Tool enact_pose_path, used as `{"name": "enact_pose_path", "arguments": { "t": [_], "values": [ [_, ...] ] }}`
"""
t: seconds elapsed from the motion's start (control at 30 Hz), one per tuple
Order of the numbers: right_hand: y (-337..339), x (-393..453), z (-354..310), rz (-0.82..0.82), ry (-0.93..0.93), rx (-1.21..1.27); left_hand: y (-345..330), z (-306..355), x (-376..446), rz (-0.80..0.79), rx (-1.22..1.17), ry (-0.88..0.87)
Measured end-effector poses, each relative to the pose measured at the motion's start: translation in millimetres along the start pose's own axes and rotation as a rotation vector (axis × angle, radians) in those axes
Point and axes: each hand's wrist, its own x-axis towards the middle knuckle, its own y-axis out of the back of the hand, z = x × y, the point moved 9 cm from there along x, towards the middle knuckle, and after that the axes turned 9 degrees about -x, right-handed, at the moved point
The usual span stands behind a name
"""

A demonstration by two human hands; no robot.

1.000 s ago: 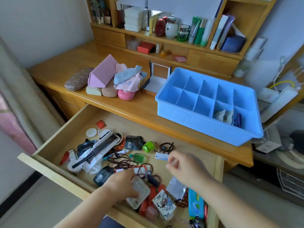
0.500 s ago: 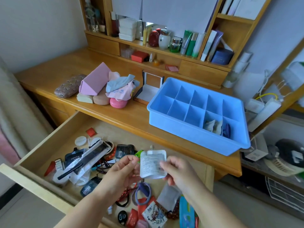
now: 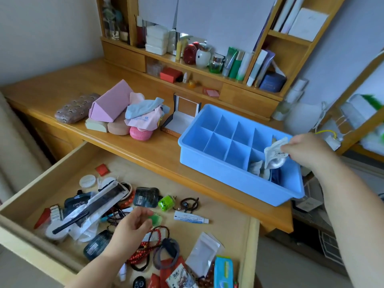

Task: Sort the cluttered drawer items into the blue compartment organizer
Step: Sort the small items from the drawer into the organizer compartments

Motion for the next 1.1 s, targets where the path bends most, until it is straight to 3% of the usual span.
{"name": "enact_pose_path", "arguments": {
  "t": [0.1,0.23,0.53,0.67,0.77,1.0,1.1],
  "values": [
    [-26.8,-3.1,-3.2,-0.107,0.003,-0.103,2.9,-2.0,1.4,0.02,-0.03,0.003],
    [-55.2,-11.2,-3.9,-0.193,-0.011,0.02,0.9,-3.4,0.6,-0.003,-0.001,0.002],
    [24.4,-8.3,-9.6,0.188,0.19,0.015,-5.0,-2.2,-1.1,-0.043,0.036,-0.007],
    [10.8,-7.0,-4.9,0.088,0.259,0.328,-10.8,-0.7,-3.1,-0.085,0.073,-0.014],
    [13.9,-7.2,2.5,0.133,0.338,0.366,-11.4,-0.2,-3.7,-0.097,0.103,-0.027],
    [13.8,-15.7,-21.5,0.204,0.611,-0.014,-13.5,-1.0,-3.7,-0.108,0.144,-0.022],
    [-15.4,-14.1,-30.6,0.153,0.622,-0.12,-14.3,-1.0,-4.0,-0.103,0.166,-0.029]
  ]
}}
